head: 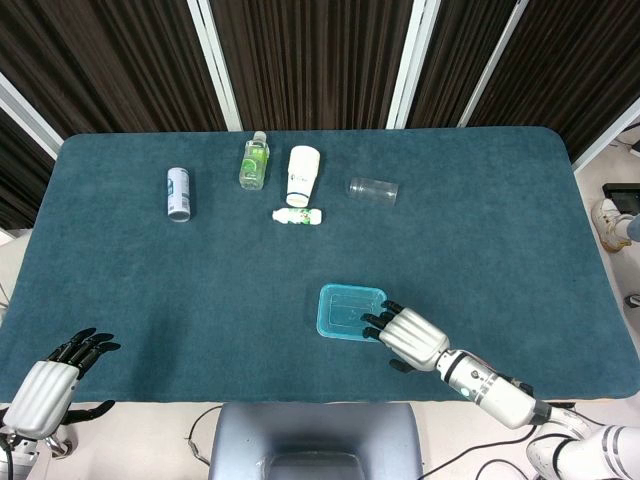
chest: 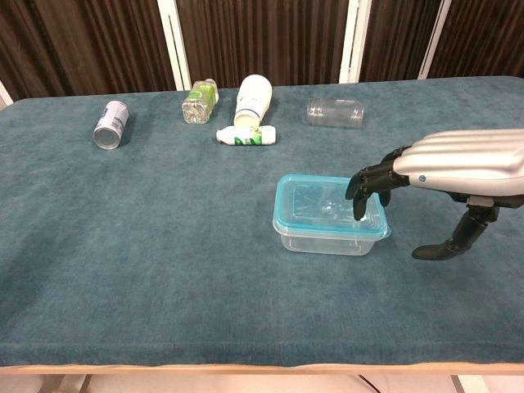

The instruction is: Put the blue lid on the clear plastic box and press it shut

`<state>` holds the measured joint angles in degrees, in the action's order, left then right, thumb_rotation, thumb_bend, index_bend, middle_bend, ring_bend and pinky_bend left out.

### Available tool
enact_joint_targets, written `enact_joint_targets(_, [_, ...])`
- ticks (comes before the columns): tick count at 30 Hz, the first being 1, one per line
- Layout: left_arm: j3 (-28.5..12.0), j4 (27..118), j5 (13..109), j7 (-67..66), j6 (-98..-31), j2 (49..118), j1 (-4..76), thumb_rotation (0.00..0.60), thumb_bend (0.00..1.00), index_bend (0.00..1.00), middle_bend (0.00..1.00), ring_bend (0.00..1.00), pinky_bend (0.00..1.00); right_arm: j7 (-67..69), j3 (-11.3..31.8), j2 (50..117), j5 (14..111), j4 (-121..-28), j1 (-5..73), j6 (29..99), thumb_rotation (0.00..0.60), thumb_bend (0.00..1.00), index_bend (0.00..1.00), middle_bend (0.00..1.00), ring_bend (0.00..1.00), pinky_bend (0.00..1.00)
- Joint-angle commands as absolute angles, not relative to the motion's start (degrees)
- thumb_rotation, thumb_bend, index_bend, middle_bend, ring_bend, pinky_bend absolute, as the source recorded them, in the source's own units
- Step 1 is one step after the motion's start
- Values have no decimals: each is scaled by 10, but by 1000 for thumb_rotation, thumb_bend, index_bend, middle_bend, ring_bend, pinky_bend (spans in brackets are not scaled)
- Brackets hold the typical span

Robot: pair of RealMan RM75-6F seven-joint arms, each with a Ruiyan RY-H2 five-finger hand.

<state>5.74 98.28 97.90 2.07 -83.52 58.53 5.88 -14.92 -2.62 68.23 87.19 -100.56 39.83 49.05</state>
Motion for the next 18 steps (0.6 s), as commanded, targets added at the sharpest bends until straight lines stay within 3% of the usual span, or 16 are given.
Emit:
enact_joint_targets(1, [57,983,978,21,-834,585,59,600,399,276,193,116,293,-156,-27,676,860,-1008,398,482,600,469,371,279,319,265])
enact_joint_targets(8, [58,983,978,20,-832,585,60,600,400,276,193,116,293,-156,-29,669,840,-1017,402,457,600,613,278,266,247,215])
enact_joint_targets(18, [58,984,977,20,-830,585,60,600,399,276,193,116,293,-144,-31,668,838,-1009,402,450,600,615,284,265,246,210])
